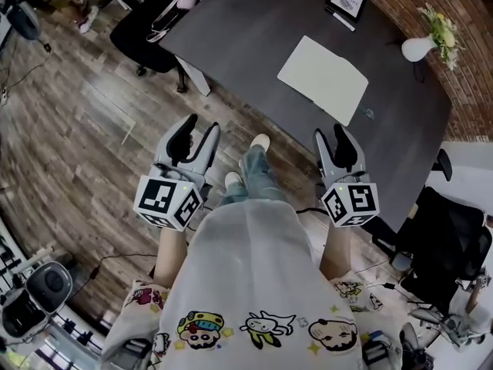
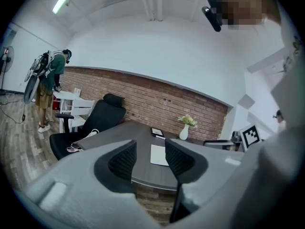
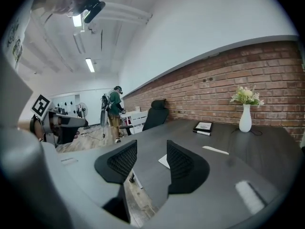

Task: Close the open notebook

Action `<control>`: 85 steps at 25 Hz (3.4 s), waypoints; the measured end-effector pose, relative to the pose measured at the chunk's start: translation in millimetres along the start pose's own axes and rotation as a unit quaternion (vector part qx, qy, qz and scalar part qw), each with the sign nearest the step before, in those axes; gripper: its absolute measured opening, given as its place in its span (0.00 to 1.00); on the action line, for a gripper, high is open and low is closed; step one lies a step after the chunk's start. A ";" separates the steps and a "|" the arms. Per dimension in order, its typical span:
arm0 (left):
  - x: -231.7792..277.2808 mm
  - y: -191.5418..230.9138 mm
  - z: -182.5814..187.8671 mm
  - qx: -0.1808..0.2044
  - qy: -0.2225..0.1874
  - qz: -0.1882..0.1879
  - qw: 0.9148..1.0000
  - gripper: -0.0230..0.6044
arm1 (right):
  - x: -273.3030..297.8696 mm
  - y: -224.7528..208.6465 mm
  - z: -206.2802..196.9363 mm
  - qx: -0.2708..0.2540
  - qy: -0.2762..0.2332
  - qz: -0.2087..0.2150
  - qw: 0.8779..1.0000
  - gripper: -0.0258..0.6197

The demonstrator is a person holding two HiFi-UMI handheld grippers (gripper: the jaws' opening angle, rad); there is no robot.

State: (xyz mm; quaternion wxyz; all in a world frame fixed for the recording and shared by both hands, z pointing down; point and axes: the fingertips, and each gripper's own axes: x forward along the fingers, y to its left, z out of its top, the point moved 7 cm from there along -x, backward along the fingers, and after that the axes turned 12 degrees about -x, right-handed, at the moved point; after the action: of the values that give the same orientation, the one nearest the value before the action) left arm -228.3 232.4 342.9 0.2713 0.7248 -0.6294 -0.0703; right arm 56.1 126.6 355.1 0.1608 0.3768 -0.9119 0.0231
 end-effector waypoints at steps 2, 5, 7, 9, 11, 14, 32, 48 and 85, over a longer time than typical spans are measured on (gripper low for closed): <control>23.6 3.7 6.5 0.000 0.004 -0.010 1.000 0.33 | 13.4 -14.4 0.5 0.006 0.000 -0.012 1.000 0.34; 64.8 9.4 21.5 0.004 0.012 -0.024 1.000 0.33 | 38.2 -38.6 5.6 0.011 0.001 -0.028 1.000 0.35; 97.9 11.5 34.1 0.009 0.019 -0.040 0.999 0.33 | 54.0 -56.4 10.5 0.016 0.002 -0.041 0.999 0.35; 133.5 9.7 46.6 0.013 0.027 -0.057 0.998 0.33 | 67.8 -76.2 14.8 0.023 0.003 -0.052 0.998 0.35; 165.7 4.2 57.8 0.017 0.031 -0.071 0.997 0.33 | 79.0 -95.9 17.8 0.029 0.006 -0.060 0.998 0.36; 207.2 -6.4 67.7 0.023 0.040 -0.094 0.994 0.33 | 87.9 -123.1 19.2 0.038 0.009 -0.079 0.996 0.37; 353.9 -58.6 85.3 0.048 0.115 -0.226 0.966 0.33 | 81.1 -207.3 12.5 0.090 0.027 -0.202 0.975 0.37; 367.6 -69.9 34.2 -0.017 0.184 -0.232 0.955 0.33 | 71.0 -213.3 -31.4 0.140 0.075 -0.202 0.966 0.37; 336.4 -44.7 -130.4 -0.288 0.335 -0.096 0.892 0.33 | 116.2 -240.9 -180.0 0.219 0.269 -0.081 0.934 0.33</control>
State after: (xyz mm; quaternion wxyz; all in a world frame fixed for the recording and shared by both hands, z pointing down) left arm -64.8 -44.9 511.9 0.6545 0.6528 -0.3805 -0.0273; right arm 195.9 -95.3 542.7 0.3149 0.4553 -0.7732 0.3092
